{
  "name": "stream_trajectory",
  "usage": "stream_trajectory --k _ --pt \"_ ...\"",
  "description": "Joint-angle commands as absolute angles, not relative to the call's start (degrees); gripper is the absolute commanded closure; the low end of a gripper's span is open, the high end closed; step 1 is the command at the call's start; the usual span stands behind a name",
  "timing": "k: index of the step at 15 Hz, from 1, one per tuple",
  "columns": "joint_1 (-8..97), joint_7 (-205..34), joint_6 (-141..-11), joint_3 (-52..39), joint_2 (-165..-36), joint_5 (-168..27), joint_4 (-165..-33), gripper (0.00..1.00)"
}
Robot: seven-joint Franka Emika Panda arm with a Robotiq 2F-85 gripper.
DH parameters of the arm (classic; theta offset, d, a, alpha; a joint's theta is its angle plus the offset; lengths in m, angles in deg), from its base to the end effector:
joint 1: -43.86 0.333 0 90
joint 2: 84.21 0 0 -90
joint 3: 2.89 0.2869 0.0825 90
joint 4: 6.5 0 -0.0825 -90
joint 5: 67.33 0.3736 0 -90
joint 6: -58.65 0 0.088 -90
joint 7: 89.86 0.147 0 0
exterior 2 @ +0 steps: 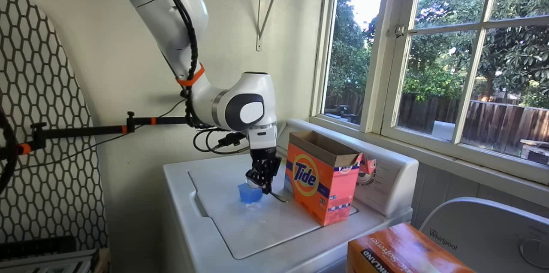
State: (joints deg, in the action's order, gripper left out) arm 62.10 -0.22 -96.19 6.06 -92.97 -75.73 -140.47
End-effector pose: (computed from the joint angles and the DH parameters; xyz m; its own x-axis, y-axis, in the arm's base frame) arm 0.4732 0.2475 0.2323 0.5597 -0.8260 0.0665 -0.8018 -0.5601 -0.2083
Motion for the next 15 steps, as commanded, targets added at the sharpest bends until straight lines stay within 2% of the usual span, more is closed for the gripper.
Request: stream_trajectory --k 1,15 --pt "63.4 2.3 -94.3 5.7 -95.1 -77.9 -137.7 0.98" --pt "67.1 10.2 -101.5 2.9 -94.7 -86.1 -139.1 0.98"
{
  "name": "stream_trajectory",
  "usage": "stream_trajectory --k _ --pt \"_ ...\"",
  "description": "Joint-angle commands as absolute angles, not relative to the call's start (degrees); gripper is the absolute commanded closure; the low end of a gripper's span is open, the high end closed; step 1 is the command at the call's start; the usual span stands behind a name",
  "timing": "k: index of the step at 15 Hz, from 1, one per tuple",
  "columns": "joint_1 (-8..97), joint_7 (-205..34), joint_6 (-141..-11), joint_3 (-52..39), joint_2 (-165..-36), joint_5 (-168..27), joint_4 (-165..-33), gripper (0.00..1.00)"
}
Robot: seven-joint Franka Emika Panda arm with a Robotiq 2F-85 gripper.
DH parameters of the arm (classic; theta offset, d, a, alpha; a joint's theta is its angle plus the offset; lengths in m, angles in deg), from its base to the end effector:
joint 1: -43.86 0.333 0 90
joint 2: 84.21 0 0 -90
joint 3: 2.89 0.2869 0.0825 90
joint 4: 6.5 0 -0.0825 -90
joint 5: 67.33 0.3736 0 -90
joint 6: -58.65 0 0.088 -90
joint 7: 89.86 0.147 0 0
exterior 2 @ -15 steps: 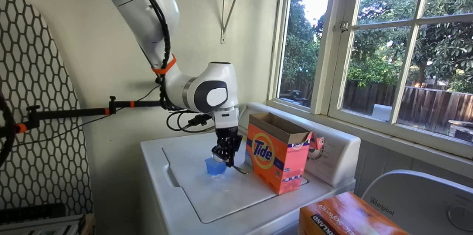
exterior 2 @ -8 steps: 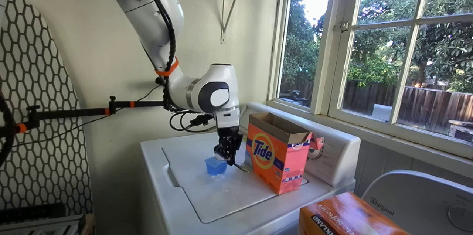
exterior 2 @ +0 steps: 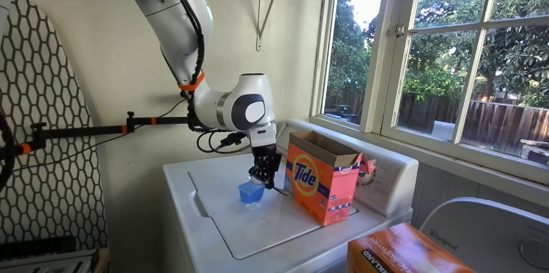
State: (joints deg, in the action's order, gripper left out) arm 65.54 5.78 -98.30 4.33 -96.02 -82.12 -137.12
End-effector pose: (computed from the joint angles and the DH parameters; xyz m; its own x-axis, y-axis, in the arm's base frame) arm 0.4818 0.2741 0.2315 0.5704 -0.8144 0.1069 -0.7770 -0.5772 -0.2513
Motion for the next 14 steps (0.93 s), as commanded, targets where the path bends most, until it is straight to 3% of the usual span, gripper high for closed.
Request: stream_trajectory --k 1,14 --pt "67.3 11.2 -102.6 2.5 -94.2 -87.3 -139.7 0.98" --pt "68.7 20.2 -112.8 -1.8 -90.9 -101.1 -145.6 0.98"
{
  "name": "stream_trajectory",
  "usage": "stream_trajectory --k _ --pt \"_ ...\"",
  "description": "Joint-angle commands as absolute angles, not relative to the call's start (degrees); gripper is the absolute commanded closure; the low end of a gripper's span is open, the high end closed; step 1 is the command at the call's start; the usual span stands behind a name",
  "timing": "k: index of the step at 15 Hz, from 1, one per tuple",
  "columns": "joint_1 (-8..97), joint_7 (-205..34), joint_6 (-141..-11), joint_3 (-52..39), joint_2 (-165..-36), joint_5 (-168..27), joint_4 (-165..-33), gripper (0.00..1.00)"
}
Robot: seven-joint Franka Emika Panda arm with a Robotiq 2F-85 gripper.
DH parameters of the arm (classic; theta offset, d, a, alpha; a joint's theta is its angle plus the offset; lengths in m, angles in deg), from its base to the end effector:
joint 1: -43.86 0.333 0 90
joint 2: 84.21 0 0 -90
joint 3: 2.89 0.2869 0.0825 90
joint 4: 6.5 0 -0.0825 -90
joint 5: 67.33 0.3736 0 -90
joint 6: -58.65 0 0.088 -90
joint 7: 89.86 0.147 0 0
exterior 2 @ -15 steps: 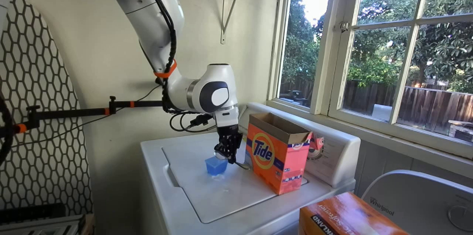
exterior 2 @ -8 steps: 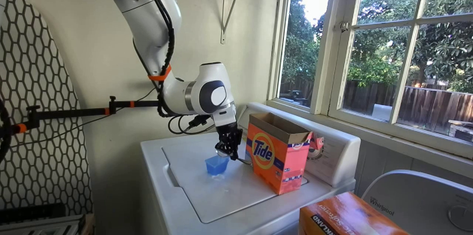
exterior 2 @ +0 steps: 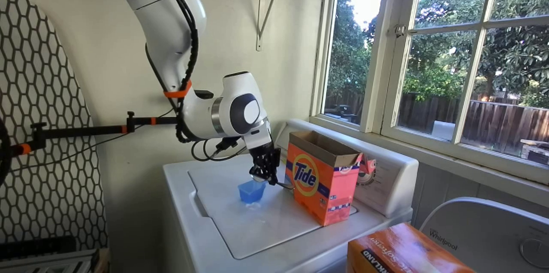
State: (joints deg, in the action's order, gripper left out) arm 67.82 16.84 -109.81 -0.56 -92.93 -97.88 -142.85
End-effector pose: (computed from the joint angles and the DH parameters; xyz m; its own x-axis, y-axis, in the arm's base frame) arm 0.4706 0.2650 0.2408 0.5790 -0.7950 0.1811 -0.6994 -0.5984 -0.3908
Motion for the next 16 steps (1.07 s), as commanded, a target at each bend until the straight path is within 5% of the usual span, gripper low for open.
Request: stream_trajectory --k 1,4,7,8,16 --pt "68.8 20.8 -113.4 -2.2 -90.5 -102.0 -146.0 0.98" --pt "69.0 22.1 -115.1 -2.8 -89.8 -104.0 -146.9 0.98" --pt "64.0 5.9 -119.7 6.4 -92.0 -87.2 -151.9 0.98" --pt "66.8 12.1 -114.9 1.8 -91.5 -93.8 -147.8 0.91" --pt "64.5 7.1 -118.4 5.7 -92.3 -88.8 -150.9 0.91"
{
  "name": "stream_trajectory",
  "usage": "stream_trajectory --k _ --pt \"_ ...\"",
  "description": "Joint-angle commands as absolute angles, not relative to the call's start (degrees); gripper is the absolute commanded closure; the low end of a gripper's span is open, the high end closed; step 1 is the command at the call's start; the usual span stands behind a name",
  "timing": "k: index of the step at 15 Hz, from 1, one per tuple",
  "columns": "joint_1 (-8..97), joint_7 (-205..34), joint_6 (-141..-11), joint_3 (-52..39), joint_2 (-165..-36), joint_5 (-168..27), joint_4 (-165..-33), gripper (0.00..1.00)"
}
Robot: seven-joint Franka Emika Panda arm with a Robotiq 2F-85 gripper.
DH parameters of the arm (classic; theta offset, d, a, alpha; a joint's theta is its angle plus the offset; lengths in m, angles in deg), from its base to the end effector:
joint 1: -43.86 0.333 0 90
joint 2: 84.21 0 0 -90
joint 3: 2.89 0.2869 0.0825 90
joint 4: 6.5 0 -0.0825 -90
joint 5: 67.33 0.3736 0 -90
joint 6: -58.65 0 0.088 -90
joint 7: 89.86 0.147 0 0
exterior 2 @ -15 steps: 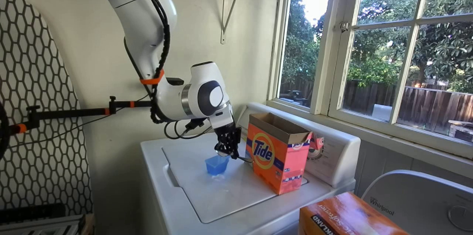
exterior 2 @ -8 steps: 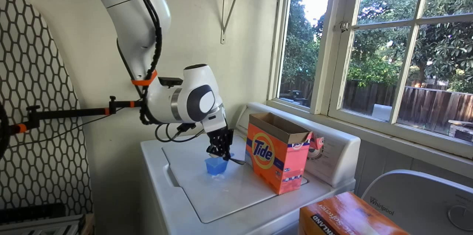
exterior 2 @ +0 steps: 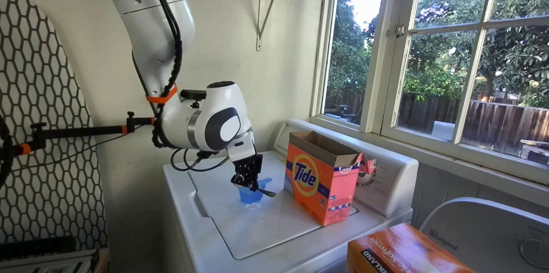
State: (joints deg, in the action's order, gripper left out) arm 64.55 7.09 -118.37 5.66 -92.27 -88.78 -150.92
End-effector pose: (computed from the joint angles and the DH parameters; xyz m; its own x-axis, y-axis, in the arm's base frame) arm 0.4247 0.2734 0.2140 0.6641 -0.7407 0.1015 -0.6515 -0.6399 -0.4075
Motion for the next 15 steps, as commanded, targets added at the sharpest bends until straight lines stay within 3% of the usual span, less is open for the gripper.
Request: stream_trajectory --k 1,3,4,15 --pt "64.5 7.1 -118.4 5.7 -92.3 -88.8 -150.9 0.91" --pt "64.5 7.0 -118.4 5.7 -92.3 -88.8 -150.9 0.91" --pt "64.8 7.6 -118.2 5.2 -91.8 -89.4 -150.9 0.98" --pt "69.0 18.8 -117.7 -3.9 -87.6 -106.6 -149.2 0.98"
